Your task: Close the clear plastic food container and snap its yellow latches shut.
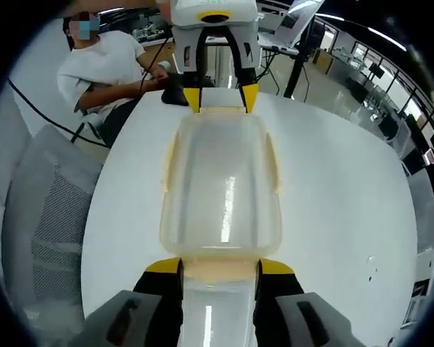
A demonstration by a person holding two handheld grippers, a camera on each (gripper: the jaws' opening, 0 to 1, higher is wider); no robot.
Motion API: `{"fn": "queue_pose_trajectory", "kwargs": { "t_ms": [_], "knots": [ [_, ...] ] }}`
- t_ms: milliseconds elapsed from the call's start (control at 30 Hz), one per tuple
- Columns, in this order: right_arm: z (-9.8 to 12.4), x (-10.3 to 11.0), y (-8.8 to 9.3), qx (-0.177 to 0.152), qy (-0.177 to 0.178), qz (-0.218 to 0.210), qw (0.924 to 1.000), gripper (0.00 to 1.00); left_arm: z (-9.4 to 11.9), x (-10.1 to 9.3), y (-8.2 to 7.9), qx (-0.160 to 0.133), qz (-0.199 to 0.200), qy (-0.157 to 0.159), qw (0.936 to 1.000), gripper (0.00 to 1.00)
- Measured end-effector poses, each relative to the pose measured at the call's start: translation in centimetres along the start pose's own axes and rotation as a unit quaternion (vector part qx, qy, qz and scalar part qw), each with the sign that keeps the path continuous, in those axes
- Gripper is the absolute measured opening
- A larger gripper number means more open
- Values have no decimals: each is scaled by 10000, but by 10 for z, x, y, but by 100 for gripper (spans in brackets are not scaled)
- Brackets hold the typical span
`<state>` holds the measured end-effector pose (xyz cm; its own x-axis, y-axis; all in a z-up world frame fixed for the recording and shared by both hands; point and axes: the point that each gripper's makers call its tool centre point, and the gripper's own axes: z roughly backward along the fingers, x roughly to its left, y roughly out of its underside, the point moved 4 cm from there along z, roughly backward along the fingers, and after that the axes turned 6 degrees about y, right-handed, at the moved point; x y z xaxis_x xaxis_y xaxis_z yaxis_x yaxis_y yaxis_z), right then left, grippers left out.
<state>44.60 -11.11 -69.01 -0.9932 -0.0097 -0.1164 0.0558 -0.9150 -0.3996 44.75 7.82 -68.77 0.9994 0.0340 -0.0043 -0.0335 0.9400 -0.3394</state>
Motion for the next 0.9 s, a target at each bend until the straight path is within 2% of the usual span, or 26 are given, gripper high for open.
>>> {"fn": "queue_pose_trajectory", "kwargs": {
  "t_ms": [533, 900],
  "knots": [
    [20, 1, 21, 54, 112, -46, 9999, 35, 2, 0, -28, -90, -124, -69, 9999, 37],
    [29, 2, 47, 132, 165, -87, 9997, 35, -8, 0, -56, -157, -199, -80, 9996, 37]
  ]
}}
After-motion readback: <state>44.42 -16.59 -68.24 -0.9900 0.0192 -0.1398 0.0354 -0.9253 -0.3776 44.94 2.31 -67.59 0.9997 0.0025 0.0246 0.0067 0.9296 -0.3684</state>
